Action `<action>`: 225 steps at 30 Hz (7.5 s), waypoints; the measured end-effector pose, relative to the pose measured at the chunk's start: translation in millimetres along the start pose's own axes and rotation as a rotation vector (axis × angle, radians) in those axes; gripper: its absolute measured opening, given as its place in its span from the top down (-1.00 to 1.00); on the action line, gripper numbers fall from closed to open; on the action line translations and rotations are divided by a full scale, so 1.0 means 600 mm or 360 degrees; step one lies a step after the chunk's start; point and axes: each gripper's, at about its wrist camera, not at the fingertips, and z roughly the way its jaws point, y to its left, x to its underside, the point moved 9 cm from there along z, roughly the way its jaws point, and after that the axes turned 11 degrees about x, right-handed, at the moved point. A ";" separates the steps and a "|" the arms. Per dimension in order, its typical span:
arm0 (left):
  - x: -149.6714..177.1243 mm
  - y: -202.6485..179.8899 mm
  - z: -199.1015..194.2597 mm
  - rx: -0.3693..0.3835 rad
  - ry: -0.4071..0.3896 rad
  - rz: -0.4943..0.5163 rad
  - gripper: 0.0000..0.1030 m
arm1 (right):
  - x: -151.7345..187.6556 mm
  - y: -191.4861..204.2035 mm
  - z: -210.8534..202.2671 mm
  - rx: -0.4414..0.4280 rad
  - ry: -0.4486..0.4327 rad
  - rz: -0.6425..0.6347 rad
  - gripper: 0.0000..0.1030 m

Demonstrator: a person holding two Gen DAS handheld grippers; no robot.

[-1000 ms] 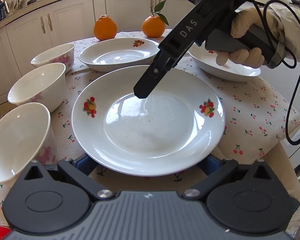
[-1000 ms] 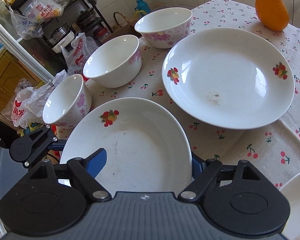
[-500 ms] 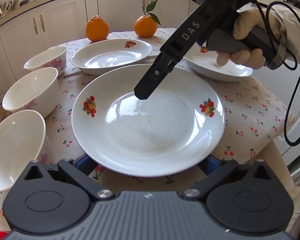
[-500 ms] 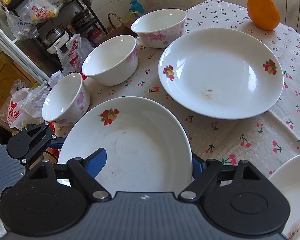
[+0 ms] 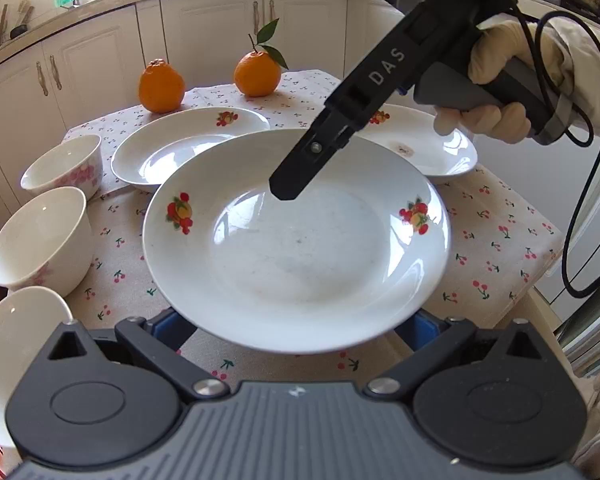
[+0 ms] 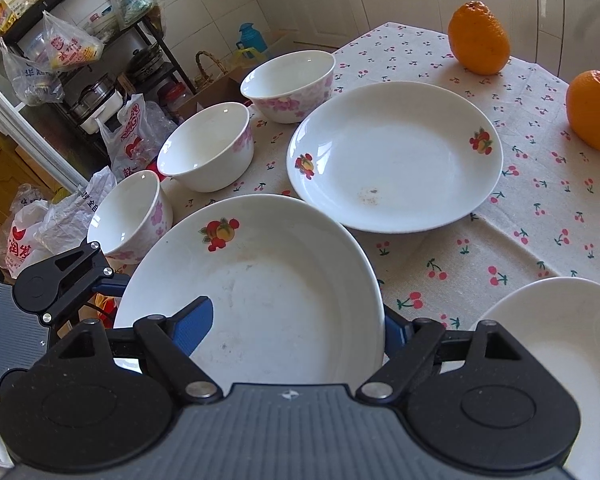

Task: Organize plates and bowls
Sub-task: 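Lift the large flower plate with the right tool toward another plate, then lower the held plate onto the other plate and open the right tool, then withdraw the right tool and move it toward the stained plate, then grasp the rim of the stained white plate with the right tool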

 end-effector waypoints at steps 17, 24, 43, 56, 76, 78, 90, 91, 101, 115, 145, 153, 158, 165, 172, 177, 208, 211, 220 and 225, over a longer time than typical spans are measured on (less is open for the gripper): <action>-0.072 -0.043 0.052 0.0129 0.0015 0.0111 -0.98 | 0.022 -0.086 -0.063 0.0099 -0.0103 0.0140 -0.71; -0.100 -0.065 0.081 0.0191 0.0031 0.0157 -0.98 | 0.036 -0.128 -0.084 0.0152 -0.0132 0.0205 -0.72; -0.135 -0.098 0.153 0.0279 0.0086 0.0295 -0.98 | 0.082 -0.219 -0.108 0.0281 -0.0187 0.0394 -0.73; -0.148 -0.102 0.179 0.0258 0.0115 0.0330 -0.98 | 0.099 -0.249 -0.103 0.0297 -0.0190 0.0451 -0.74; -0.159 -0.107 0.213 0.0261 0.0168 0.0345 -0.99 | 0.122 -0.280 -0.105 0.0351 -0.0175 0.0511 -0.74; -0.159 -0.107 0.213 0.0265 0.0167 0.0344 -0.99 | 0.124 -0.279 -0.107 0.0355 -0.0174 0.0514 -0.74; -0.157 -0.106 0.216 0.0297 0.0142 0.0323 -1.00 | 0.142 -0.274 -0.124 0.0381 -0.0179 0.0538 -0.74; -0.157 -0.106 0.216 0.0301 0.0141 0.0316 -1.00 | 0.144 -0.274 -0.126 0.0384 -0.0179 0.0544 -0.76; -0.159 -0.110 0.213 0.0314 0.0105 0.0318 -1.00 | 0.155 -0.274 -0.147 0.0458 -0.0189 0.0570 -0.79; -0.156 -0.108 0.210 0.0333 0.0057 0.0254 -1.00 | 0.161 -0.254 -0.144 0.0556 -0.0130 0.0605 -0.93; -0.129 0.055 0.102 -0.0300 -0.0287 -0.0203 -0.99 | 0.093 -0.120 -0.179 0.0832 -0.0309 0.0203 -1.00; -0.111 0.121 0.119 -0.0457 -0.0284 -0.0337 -0.99 | 0.044 -0.090 -0.153 0.0765 -0.0316 0.0075 -1.00; -0.107 0.143 0.137 -0.0482 -0.0251 -0.0395 -0.99 | 0.016 -0.091 -0.124 0.0686 -0.0289 0.0007 -1.00; -0.102 0.159 0.169 -0.0480 -0.0190 -0.0442 -0.99 | -0.027 -0.101 -0.075 0.0542 -0.0269 -0.0040 -1.00; -0.112 0.163 0.178 -0.0454 -0.0206 -0.0403 -1.00 | -0.071 -0.113 -0.024 0.0462 -0.0218 -0.0096 -1.00; -0.116 0.166 0.181 -0.0477 -0.0202 -0.0436 -1.00 | -0.113 -0.128 0.008 0.0454 -0.0198 -0.0165 -1.00; -0.119 0.173 0.176 -0.0453 -0.0236 -0.0440 -0.96 | -0.281 -0.154 0.196 0.0004 0.0111 -0.0433 -0.48; -0.119 0.176 0.174 -0.0448 -0.0244 -0.0443 -0.94 | -0.281 -0.154 0.199 -0.0059 0.0136 -0.0434 -0.46; -0.123 0.183 0.171 -0.0466 -0.0258 -0.0451 -0.93 | -0.280 -0.154 0.194 -0.0186 0.0192 -0.0425 -0.44; -0.122 0.183 0.171 -0.0472 -0.0243 -0.0433 -0.91 | -0.280 -0.155 0.193 -0.0240 0.0217 -0.0417 -0.44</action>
